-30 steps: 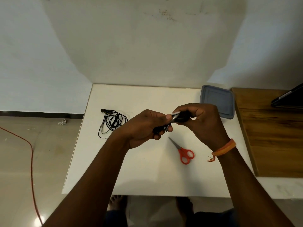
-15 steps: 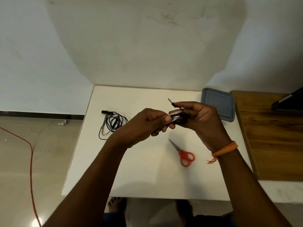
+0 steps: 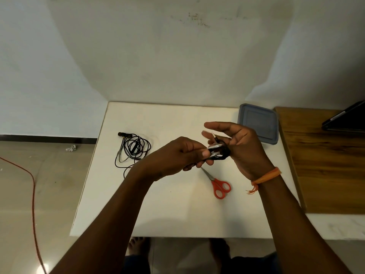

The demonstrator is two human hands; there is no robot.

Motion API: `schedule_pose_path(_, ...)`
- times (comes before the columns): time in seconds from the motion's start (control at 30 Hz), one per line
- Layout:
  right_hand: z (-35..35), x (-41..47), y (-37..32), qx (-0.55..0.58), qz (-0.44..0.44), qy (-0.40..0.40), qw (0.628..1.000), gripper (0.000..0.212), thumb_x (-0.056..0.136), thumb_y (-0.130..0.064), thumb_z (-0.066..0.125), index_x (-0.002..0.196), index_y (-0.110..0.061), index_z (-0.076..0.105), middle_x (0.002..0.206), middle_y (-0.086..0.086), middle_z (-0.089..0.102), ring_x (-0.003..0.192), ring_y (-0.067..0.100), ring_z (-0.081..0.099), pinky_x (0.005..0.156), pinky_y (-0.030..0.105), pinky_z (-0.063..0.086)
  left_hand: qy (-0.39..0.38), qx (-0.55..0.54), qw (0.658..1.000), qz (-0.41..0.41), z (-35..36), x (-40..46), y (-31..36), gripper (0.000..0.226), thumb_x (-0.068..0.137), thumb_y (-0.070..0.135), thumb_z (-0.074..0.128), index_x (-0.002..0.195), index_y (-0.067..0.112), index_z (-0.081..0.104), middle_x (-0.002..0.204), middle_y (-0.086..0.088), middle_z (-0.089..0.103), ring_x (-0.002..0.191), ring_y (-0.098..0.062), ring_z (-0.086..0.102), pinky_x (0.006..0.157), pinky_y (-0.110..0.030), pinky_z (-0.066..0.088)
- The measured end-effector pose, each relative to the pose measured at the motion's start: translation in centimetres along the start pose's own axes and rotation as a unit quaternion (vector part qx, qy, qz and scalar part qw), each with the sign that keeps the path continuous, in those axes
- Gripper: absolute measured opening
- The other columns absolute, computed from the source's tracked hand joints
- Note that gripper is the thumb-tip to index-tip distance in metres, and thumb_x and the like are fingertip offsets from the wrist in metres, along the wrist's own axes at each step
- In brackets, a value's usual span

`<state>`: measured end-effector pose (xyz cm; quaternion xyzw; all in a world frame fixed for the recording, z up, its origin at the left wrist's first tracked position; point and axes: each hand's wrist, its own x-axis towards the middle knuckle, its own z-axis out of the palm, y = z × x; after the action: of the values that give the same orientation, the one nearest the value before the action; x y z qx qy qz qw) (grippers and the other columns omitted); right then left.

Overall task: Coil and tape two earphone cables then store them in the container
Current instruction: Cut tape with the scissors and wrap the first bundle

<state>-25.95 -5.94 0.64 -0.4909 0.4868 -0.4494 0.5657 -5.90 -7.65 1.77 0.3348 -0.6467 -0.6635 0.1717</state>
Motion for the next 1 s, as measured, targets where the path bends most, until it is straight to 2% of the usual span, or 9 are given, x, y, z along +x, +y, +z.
schedule_pose_path(0.1, 0.4, 0.2, 0.1, 0.035, 0.030, 0.045, 0.998, 0.046, 0.086, 0.017, 0.051, 0.123, -0.010, 0.060, 0.127, 0.005, 0.063, 0.107, 0.022, 0.067, 0.082, 0.034, 0.057, -0.021, -0.003, 1.000, -0.002, 0.2, -0.1, 0.2, 0.030, 0.101, 0.021, 0.051, 0.082, 0.025, 0.074, 0.074, -0.015, 0.055, 0.062, -0.019, 0.038, 0.057, -0.025, 0.033)
schedule_pose_path(0.23, -0.6, 0.1, 0.3, -0.034, 0.113, 0.102, 0.988, 0.042, 0.085, 0.006, 0.062, 0.120, -0.019, 0.062, 0.122, 0.003, 0.064, 0.108, 0.023, 0.065, 0.071, 0.032, 0.059, -0.005, 0.069, 0.997, -0.031, 0.4, 0.1, -0.1, 0.024, 0.100, 0.025, 0.053, 0.088, 0.021, 0.074, 0.066, 0.004, 0.053, 0.057, -0.009, 0.039, 0.055, -0.019, 0.031)
schedule_pose_path(0.33, -1.5, -0.3, -0.1, -0.034, 0.227, 0.103, 0.968, 0.023, 0.091, -0.027, 0.063, 0.109, -0.014, 0.068, 0.111, 0.013, 0.068, 0.100, 0.034, 0.066, 0.067, 0.037, 0.058, 0.052, 0.164, 0.984, -0.047, 0.4, 0.6, -0.8, 0.026, 0.099, 0.026, 0.053, 0.090, 0.016, 0.075, 0.063, 0.010, 0.055, 0.056, 0.000, 0.043, 0.056, -0.015, 0.035)
schedule_pose_path(0.4, -1.8, -0.3, -0.6, -0.059, 0.261, 0.072, 0.961, 0.046, 0.084, -0.055, 0.059, 0.105, -0.016, 0.072, 0.103, 0.010, 0.070, 0.088, 0.029, 0.067, 0.063, 0.035, 0.057, 0.084, 0.194, 0.976, -0.050, 0.5, 0.8, -0.9, 0.026, 0.100, 0.027, 0.052, 0.093, 0.014, 0.074, 0.064, 0.011, 0.056, 0.054, 0.001, 0.044, 0.054, -0.011, 0.034)
schedule_pose_path(0.47, -1.7, -0.3, -0.9, -0.054, 0.263, 0.057, 0.962, 0.060, 0.074, -0.066, 0.057, 0.103, -0.015, 0.072, 0.101, 0.009, 0.070, 0.081, 0.023, 0.065, 0.061, 0.033, 0.056, 0.109, 0.197, 0.973, -0.047, 0.6, 0.9, -1.0, 0.026, 0.099, 0.028, 0.053, 0.093, 0.014, 0.074, 0.066, 0.010, 0.057, 0.053, -0.001, 0.044, 0.052, -0.011, 0.035)
schedule_pose_path(0.73, -1.4, -0.4, -0.5, -0.067, 0.226, 0.056, 0.970, 0.024, 0.082, -0.036, 0.068, 0.095, -0.016, 0.072, 0.098, 0.008, 0.072, 0.083, 0.027, 0.066, 0.060, 0.034, 0.057, 0.105, 0.243, 0.964, -0.042, 1.1, 1.0, -1.0, 0.025, 0.100, 0.023, 0.050, 0.093, 0.014, 0.073, 0.068, 0.011, 0.057, 0.054, 0.005, 0.048, 0.053, -0.011, 0.035)
schedule_pose_path(0.83, -1.6, -0.2, -0.1, -0.091, 0.210, 0.072, 0.971, 0.011, 0.087, -0.023, 0.067, 0.093, -0.016, 0.072, 0.093, 0.006, 0.074, 0.091, 0.027, 0.069, 0.071, 0.037, 0.057, 0.088, 0.264, 0.960, -0.034, 1.3, 1.0, -1.0, 0.026, 0.101, 0.020, 0.049, 0.085, 0.011, 0.068, 0.066, 0.011, 0.055, 0.056, 0.003, 0.048, 0.054, -0.012, 0.035)
schedule_pose_path(0.93, -1.2, -0.1, 0.0, -0.076, 0.220, 0.056, 0.971, 0.026, 0.082, -0.032, 0.070, 0.102, -0.016, 0.069, 0.093, 0.005, 0.075, 0.091, 0.025, 0.071, 0.082, 0.044, 0.057, 0.074, 0.281, 0.956, -0.032, 1.6, 1.1, -1.2, 0.025, 0.100, 0.018, 0.050, 0.078, 0.014, 0.062, 0.065, 0.011, 0.054, 0.054, -0.003, 0.047, 0.053, -0.012, 0.034)
schedule_pose_path(1.0, -1.0, -0.1, 0.1, -0.051, 0.236, 0.063, 0.968, 0.037, 0.076, -0.028, 0.074, 0.109, -0.013, 0.066, 0.092, 0.008, 0.075, 0.086, 0.024, 0.072, 0.078, 0.039, 0.059, 0.077, 0.284, 0.955, -0.028, 1.6, 1.1, -1.2, 0.024, 0.100, 0.018, 0.050, 0.081, 0.013, 0.065, 0.066, 0.010, 0.055, 0.055, -0.004, 0.046, 0.053, -0.013, 0.033)
